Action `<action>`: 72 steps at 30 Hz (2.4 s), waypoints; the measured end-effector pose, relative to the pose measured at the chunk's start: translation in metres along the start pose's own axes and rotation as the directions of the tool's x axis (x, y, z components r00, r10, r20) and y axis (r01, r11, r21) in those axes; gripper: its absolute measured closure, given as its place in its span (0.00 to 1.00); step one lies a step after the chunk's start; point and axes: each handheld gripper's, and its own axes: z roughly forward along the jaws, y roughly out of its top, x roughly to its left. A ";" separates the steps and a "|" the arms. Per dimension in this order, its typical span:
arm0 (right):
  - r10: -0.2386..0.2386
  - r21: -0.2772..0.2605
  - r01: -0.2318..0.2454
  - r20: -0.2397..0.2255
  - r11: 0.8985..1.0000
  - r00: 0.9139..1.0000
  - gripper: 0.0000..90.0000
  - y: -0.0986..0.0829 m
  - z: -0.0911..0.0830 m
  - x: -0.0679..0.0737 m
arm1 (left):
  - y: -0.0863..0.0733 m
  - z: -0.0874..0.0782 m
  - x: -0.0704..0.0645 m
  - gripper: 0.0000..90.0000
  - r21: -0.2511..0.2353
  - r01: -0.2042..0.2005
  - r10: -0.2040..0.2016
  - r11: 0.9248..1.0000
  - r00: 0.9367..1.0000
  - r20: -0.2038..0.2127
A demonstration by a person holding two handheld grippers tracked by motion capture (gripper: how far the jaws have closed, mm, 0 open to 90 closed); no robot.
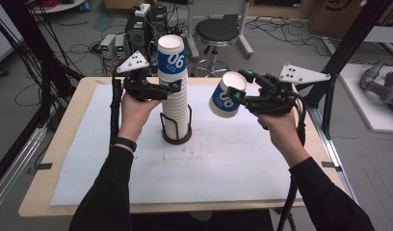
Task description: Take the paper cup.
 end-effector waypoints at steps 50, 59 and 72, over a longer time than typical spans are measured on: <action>0.064 0.148 -0.062 -0.010 0.987 0.998 0.35 -0.125 -0.010 0.014 | -0.092 -0.075 -0.051 0.09 -0.007 0.007 -0.007 1.000 1.000 0.031; 0.067 0.144 -0.065 -0.007 0.987 0.998 0.35 -0.127 -0.009 0.012 | -0.118 -0.074 -0.064 0.09 0.023 -0.022 0.021 1.000 0.999 0.028; 0.068 0.135 -0.069 0.010 0.988 0.998 0.35 -0.129 -0.016 0.011 | -0.127 -0.069 -0.070 0.09 0.029 -0.011 0.009 1.000 0.999 0.042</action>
